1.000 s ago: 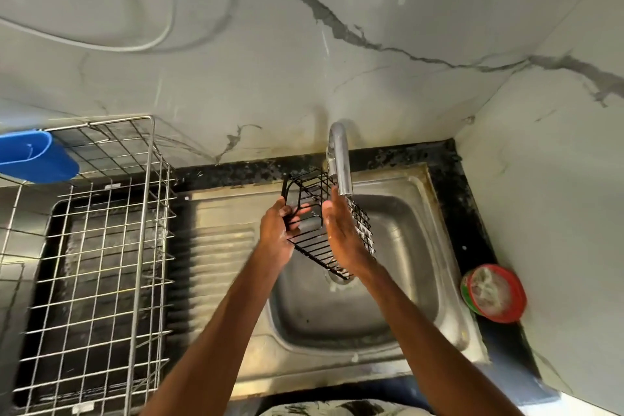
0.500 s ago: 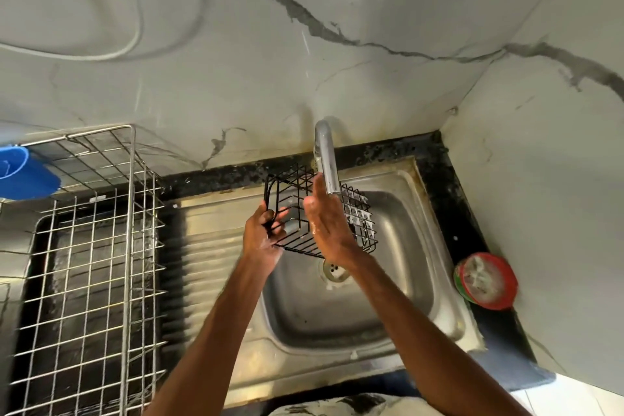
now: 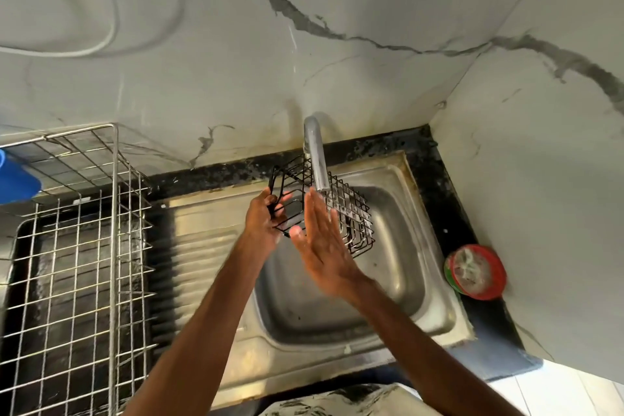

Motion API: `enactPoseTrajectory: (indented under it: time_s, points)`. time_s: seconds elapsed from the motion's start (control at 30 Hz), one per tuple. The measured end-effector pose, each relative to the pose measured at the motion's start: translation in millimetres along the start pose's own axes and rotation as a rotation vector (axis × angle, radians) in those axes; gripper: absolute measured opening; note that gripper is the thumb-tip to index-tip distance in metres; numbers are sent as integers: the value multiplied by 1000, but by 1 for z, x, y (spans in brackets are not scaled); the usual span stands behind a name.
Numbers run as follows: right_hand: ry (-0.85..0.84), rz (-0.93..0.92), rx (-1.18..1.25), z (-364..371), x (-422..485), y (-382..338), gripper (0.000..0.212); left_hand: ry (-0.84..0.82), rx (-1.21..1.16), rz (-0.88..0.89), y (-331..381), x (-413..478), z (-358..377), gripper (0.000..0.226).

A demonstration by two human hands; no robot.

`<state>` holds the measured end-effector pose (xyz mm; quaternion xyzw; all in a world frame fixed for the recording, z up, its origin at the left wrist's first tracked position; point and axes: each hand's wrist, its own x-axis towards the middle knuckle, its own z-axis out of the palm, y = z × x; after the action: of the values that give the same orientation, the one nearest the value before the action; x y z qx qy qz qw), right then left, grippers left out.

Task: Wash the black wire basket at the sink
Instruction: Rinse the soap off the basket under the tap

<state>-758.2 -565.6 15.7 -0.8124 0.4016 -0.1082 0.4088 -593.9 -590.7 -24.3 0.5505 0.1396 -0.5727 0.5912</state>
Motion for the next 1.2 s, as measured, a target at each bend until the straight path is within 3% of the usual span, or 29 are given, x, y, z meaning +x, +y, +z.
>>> enactPoseTrajectory:
  time_s: [0.13, 0.23, 0.27, 0.37, 0.47, 0.6, 0.73, 0.9, 1.1, 1.2]
  points:
    - [-58, 87, -11, -17, 43, 9, 74, -26, 32, -16, 6, -7, 20, 56]
    - [-57, 150, 7, -18, 67, 17, 102, -6, 81, 1, 7, -7, 27, 44]
    - [5, 182, 49, -17, 66, 14, 99, -7, 87, -7, 8, -4, 26, 41]
    - [113, 93, 50, 0, 33, 8, 76, -22, 93, -18, 10, -1, 21, 43]
    - [173, -71, -12, 20, -7, 18, 78, 3, 151, 26, 9, -4, 20, 40]
    - [166, 35, 44, 26, -13, 33, 83, 32, 138, 50, 4, 1, 17, 23]
    - [166, 109, 13, 16, 25, 36, 75, -27, 152, 43, 8, 2, 18, 47]
    - [89, 125, -47, -3, 79, 31, 86, -102, 127, 19, 14, 5, 17, 45]
    - [154, -86, -139, 18, 6, 9, 85, -21, 36, 8, 8, 1, 12, 46]
    - [178, -54, -189, 25, -11, 29, 82, 2, 0, 7, 3, -1, 15, 48]
